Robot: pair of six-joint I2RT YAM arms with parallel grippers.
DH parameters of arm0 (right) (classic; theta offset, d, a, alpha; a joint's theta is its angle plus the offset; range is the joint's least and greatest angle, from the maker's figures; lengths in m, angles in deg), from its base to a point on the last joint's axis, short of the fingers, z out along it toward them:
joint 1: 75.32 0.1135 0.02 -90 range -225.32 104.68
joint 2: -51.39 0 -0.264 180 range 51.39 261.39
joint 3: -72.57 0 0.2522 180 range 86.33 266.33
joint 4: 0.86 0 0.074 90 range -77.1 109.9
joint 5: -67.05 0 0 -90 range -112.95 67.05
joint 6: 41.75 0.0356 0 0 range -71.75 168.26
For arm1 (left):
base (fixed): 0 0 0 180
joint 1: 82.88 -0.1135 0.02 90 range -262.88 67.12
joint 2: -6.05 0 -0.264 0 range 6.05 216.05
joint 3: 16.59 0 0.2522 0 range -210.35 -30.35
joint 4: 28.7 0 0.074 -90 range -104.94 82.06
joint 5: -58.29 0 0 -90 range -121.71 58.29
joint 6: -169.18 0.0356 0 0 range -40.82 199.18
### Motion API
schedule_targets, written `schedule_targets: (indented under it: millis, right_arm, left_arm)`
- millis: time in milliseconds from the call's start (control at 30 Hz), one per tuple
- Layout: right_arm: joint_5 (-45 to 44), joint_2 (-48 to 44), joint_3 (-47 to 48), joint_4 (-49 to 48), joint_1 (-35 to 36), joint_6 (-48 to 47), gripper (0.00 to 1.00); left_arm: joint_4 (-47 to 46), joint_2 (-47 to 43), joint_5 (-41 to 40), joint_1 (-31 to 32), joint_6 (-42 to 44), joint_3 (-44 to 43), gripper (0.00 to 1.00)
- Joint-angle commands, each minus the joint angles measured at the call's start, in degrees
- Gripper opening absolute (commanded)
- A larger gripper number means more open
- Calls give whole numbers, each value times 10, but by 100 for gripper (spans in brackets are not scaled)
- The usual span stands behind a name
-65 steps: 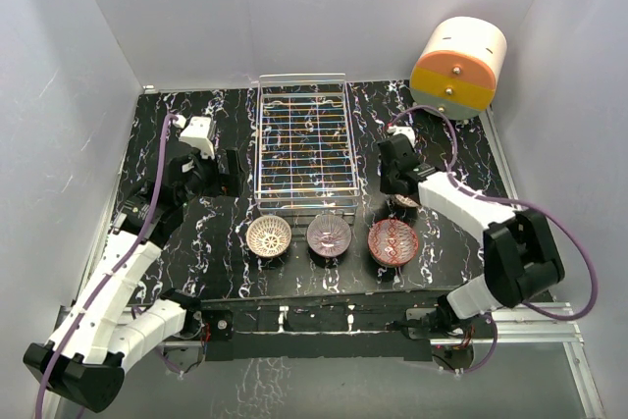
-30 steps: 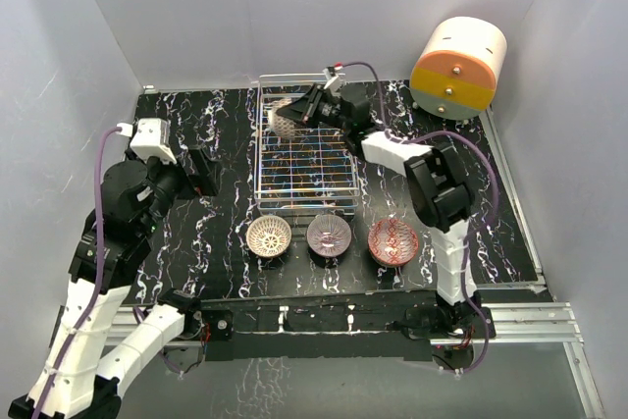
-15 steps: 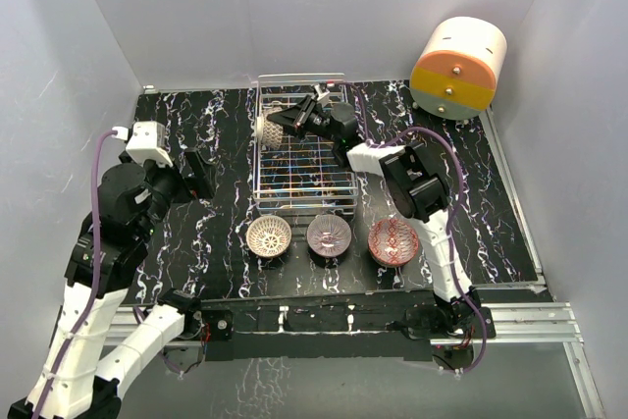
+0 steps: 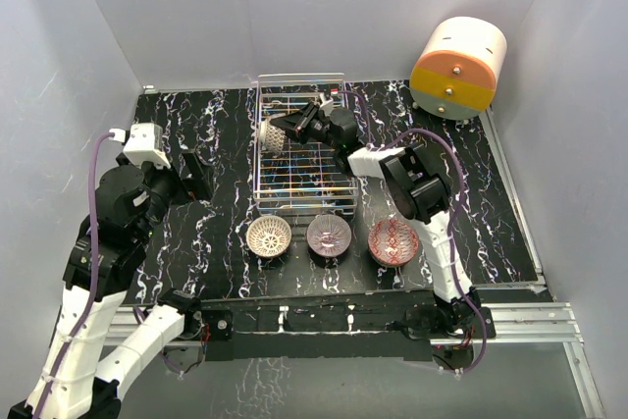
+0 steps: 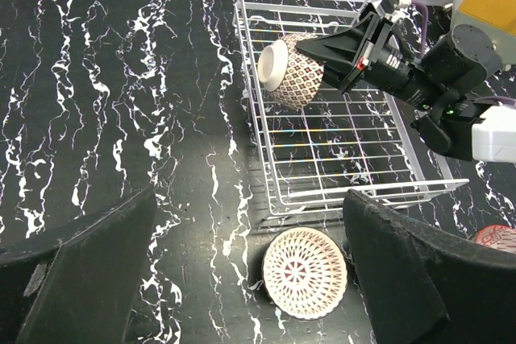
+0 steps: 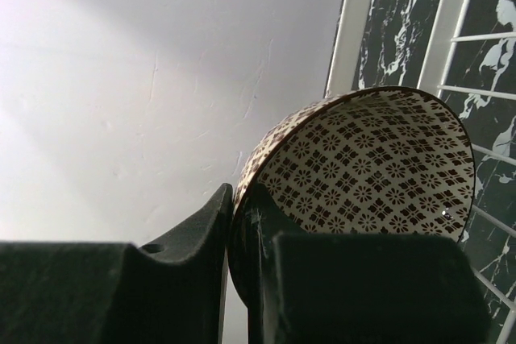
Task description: Load the bowls into the dish rack
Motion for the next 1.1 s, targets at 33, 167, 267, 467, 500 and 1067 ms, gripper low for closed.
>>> schedule_targets:
  millis: [33,167,267,467,500,1067]
  right_arm:
    - [-39,-65,20,47,3,-59,8]
    - [-69,-86,0,103,3,-85,8]
    - [-86,-99,-11,137,2,-98,9]
    - [-85,-97,-29,134,1,-88,10]
    - [-80,-93,-35,117,1,-80,8]
    - [-51,-59,-62,13,4,16,18]
  left_arm:
    - [7,-4,-2,2,4,-19,97]
    - [11,-10,-4,2,2,-21,97]
    - [16,-13,-8,3,2,-21,97]
    - [18,-17,-7,2,2,-19,97]
    - [18,-18,-7,2,2,-19,97]
    - [22,-21,-5,2,1,-20,97]
